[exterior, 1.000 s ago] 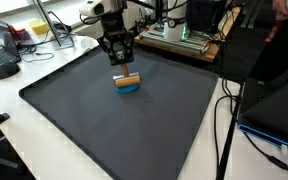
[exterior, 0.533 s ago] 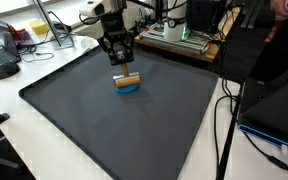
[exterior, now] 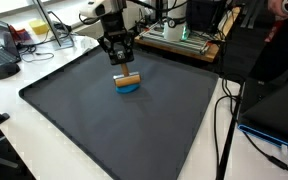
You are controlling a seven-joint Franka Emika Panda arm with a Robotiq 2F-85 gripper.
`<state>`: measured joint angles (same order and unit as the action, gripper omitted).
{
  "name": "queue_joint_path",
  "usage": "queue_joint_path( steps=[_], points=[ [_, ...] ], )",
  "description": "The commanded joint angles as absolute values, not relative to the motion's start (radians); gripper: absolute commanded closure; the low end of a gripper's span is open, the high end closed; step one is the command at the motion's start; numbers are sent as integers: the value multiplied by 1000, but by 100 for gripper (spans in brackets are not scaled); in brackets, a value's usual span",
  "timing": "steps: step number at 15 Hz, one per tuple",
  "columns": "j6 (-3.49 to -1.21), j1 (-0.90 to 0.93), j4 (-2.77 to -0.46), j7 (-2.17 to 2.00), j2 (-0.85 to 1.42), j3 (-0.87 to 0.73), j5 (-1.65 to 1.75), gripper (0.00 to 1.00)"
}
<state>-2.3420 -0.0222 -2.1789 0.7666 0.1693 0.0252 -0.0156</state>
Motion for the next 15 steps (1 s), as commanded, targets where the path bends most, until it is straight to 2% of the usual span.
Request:
queue_joint_path(
  steps=[1,15],
  points=[
    [-2305,-35,-2189,769,223,16,38,78],
    [-2251,-33,-2175,766,228,15,85,78]
  ],
)
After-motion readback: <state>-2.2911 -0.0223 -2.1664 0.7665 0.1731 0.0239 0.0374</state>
